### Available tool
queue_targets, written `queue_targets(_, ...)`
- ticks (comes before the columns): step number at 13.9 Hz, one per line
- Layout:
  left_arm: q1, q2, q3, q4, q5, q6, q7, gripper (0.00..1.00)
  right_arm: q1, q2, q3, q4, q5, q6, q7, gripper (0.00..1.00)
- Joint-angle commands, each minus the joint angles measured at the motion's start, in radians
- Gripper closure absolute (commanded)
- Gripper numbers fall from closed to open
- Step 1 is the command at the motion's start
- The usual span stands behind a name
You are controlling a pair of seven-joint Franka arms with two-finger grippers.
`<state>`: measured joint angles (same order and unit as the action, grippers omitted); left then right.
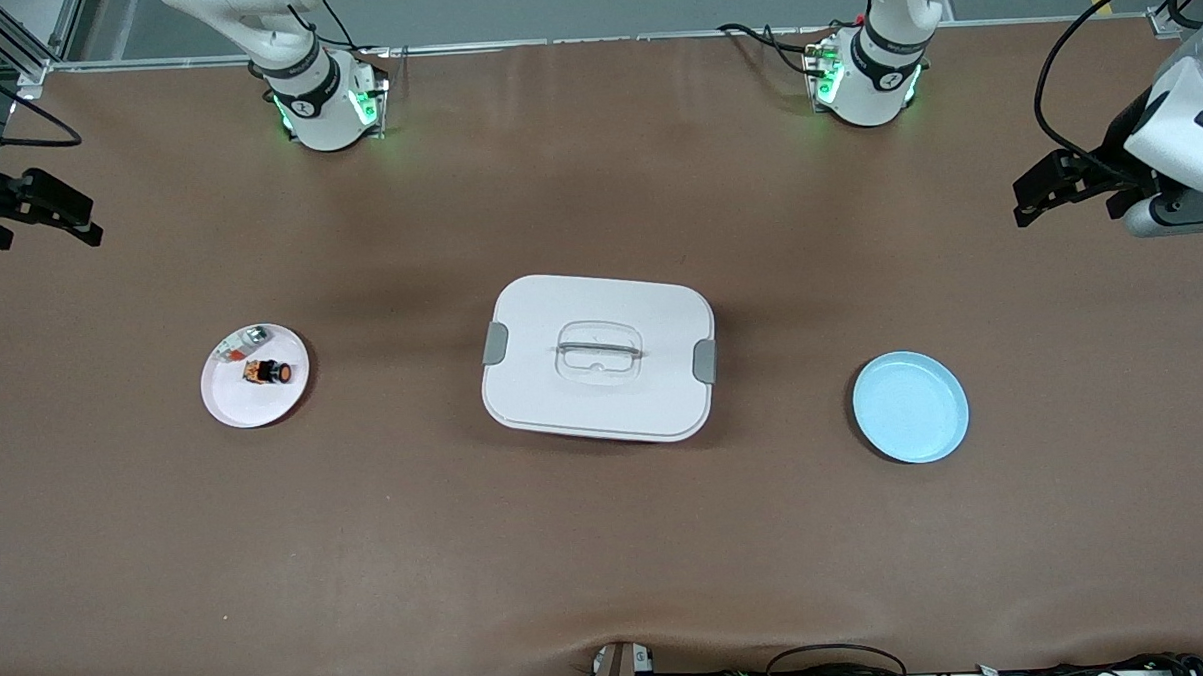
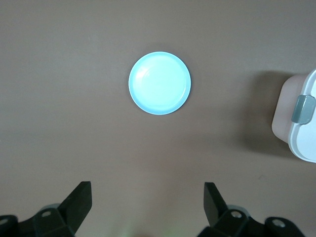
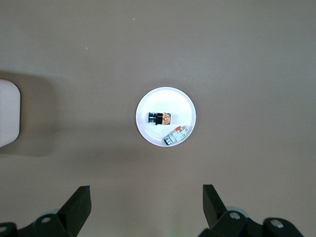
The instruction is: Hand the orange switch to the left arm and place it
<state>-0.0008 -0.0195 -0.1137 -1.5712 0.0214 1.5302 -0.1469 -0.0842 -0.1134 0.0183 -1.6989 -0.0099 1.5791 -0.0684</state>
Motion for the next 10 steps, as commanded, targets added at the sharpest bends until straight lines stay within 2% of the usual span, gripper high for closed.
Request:
queue_targets(1, 0.001, 0.004, 0.003, 0.007, 0.002, -0.016, 0.018, 0.00, 0.001, 0.056, 0.008, 0.024, 0.014, -0.027, -0.010, 0.00)
queue_targets(7, -0.001, 0.004, 0.003, 0.010, 0.002, -0.015, 0.016, 0.00, 0.006, 0.178, 0.008, -0.005, 0.024, -0.015, 0.022, 0.00)
queue_targets(10, -0.001, 0.006, 0.003, 0.008, 0.002, -0.015, 0.018, 0.00, 0.007, 0.222, 0.006, -0.033, 0.024, 0.047, 0.129, 0.00)
